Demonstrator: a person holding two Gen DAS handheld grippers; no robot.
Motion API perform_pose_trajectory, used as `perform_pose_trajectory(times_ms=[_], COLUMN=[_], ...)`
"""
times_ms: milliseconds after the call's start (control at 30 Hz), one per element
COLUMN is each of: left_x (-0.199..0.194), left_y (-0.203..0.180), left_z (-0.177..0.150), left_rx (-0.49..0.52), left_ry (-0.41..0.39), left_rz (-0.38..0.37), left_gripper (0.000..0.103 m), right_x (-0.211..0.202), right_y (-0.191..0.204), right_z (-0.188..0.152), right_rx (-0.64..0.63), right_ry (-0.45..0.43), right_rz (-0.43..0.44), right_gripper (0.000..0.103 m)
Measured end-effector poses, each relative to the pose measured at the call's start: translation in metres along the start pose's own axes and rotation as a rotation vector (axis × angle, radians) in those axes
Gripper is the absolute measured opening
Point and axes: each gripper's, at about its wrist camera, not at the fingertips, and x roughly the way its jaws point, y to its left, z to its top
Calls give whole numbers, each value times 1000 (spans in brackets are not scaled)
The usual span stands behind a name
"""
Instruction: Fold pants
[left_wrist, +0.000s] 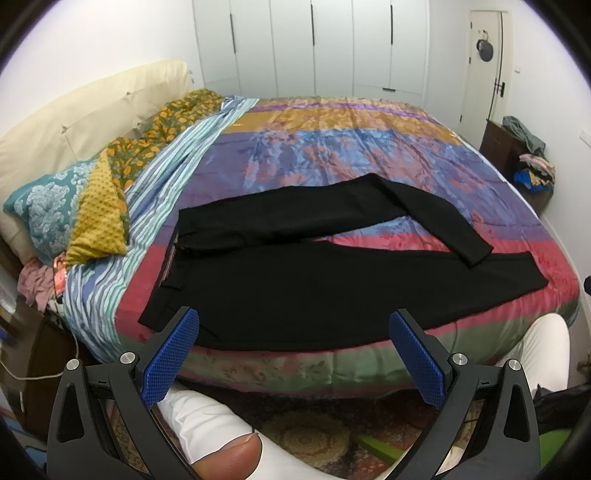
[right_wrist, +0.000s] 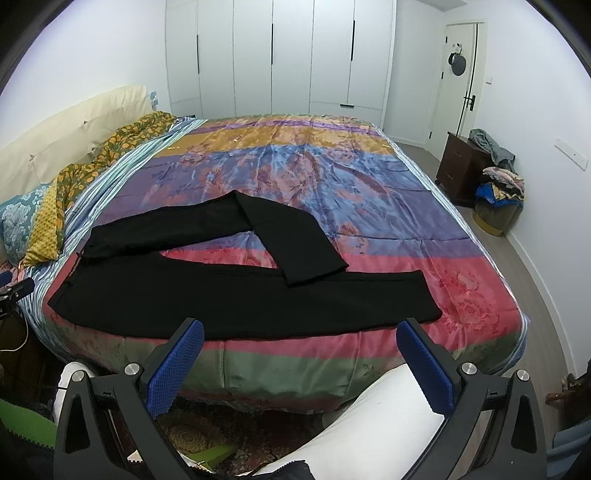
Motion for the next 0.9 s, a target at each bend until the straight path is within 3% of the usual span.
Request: perform_pose_trajectory(times_ms=[900], left_x=[9], left_y=[-5], left_z=[5], left_rx=[9], left_ry=[15], left_rz=[-2], left_gripper=[103], right_x=[10], right_y=[-2], right_z=[5], right_rx=[14], right_ry=[29], right_rz=[-4], right_gripper=[103])
